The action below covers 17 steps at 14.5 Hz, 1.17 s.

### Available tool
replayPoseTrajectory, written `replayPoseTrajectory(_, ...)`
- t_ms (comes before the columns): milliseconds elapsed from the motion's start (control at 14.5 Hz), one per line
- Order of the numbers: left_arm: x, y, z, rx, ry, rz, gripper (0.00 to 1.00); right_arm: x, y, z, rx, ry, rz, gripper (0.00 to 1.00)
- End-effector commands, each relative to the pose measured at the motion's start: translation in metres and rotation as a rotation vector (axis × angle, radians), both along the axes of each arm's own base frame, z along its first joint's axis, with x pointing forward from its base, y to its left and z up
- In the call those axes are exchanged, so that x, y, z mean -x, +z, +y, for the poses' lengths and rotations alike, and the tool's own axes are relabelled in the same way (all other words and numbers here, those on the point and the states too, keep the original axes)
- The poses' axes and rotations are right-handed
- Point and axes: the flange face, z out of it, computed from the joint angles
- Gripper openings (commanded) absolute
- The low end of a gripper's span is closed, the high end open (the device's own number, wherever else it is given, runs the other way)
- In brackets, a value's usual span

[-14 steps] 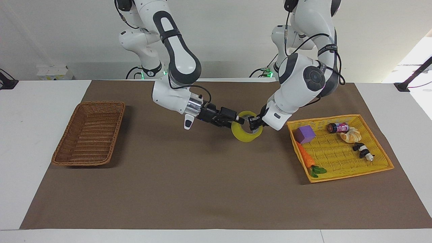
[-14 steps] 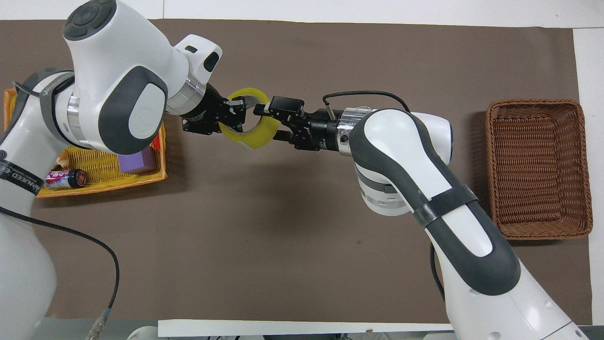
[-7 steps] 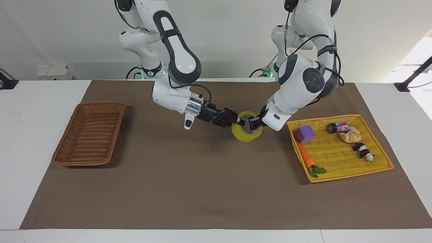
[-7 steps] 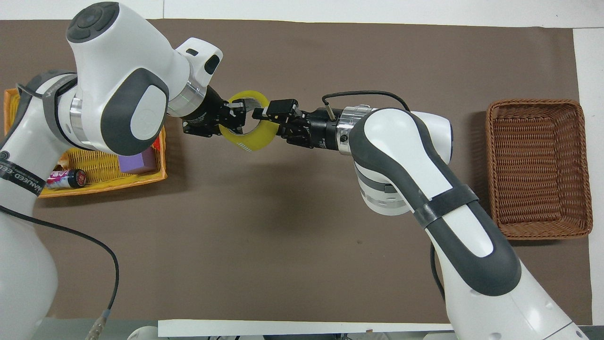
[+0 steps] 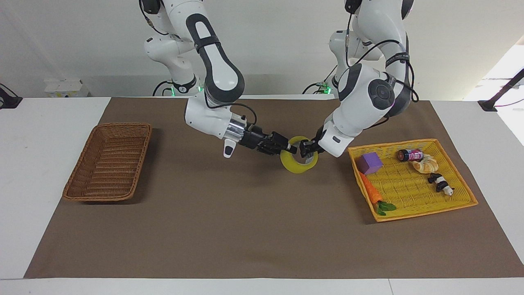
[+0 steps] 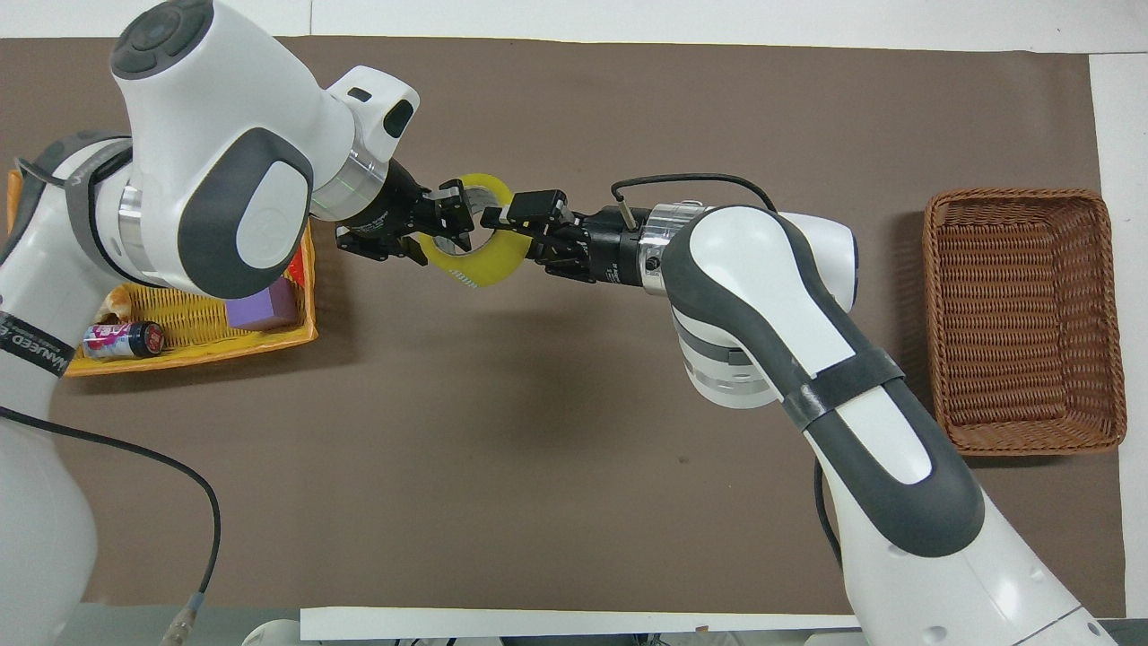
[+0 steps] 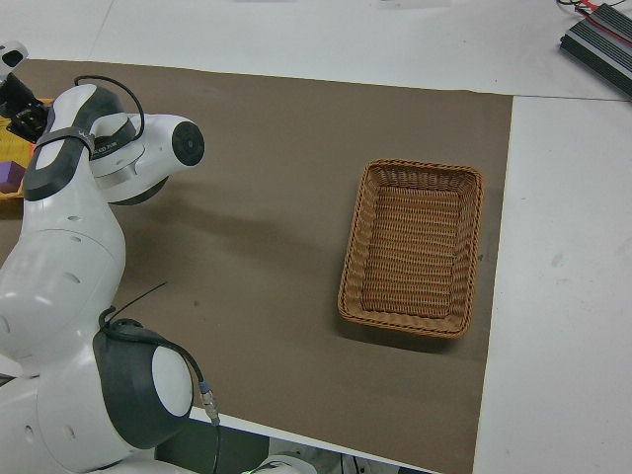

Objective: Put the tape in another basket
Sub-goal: 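Grasp the tape with the right gripper while the left gripper releases it, then carry the tape with the right gripper and lower it into the wicker basket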

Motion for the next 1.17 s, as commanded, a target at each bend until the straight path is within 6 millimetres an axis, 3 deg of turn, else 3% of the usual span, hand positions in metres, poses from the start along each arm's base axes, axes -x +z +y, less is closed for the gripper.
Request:
replayPoseTrajectory(0,0.001,0.037,0.016,-0.019,-0.006,-0.013,1.0,-0.002,0.003,0.0,-0.015,-0.008,-0.008,0.0)
replayPoseTrajectory(138,-0.011,0.058,0.058,-0.07,0.029,-0.061,1.0,-0.002,0.004,-0.001,-0.015,-0.009,-0.009,0.0)
replayPoseTrajectory(276,-0.026,0.069,0.114,-0.135,0.067,-0.107,1.0,-0.004,0.005,-0.005,-0.001,-0.001,-0.024,0.0)
replayPoseTrajectory(414,-0.042,0.073,0.182,-0.187,0.062,-0.134,1.0,-0.02,0.012,-0.041,0.048,0.042,-0.081,0.0)
replayPoseTrajectory(621,-0.053,0.072,0.269,-0.184,0.049,-0.164,1.0,-0.046,0.024,-0.134,0.114,0.145,-0.101,0.0)
replayPoseTrajectory(759,-0.053,0.069,0.304,-0.189,0.11,-0.153,1.0,-0.06,0.038,-0.214,0.155,0.211,-0.118,0.0)
replayPoseTrajectory(897,-0.054,0.069,0.313,-0.19,0.121,-0.156,1.0,-0.058,0.043,-0.303,0.16,0.229,-0.121,0.0)
replayPoseTrajectory(1103,-0.054,0.07,0.309,-0.189,0.111,-0.164,1.0,-0.03,0.046,-0.428,0.195,0.262,-0.131,0.0)
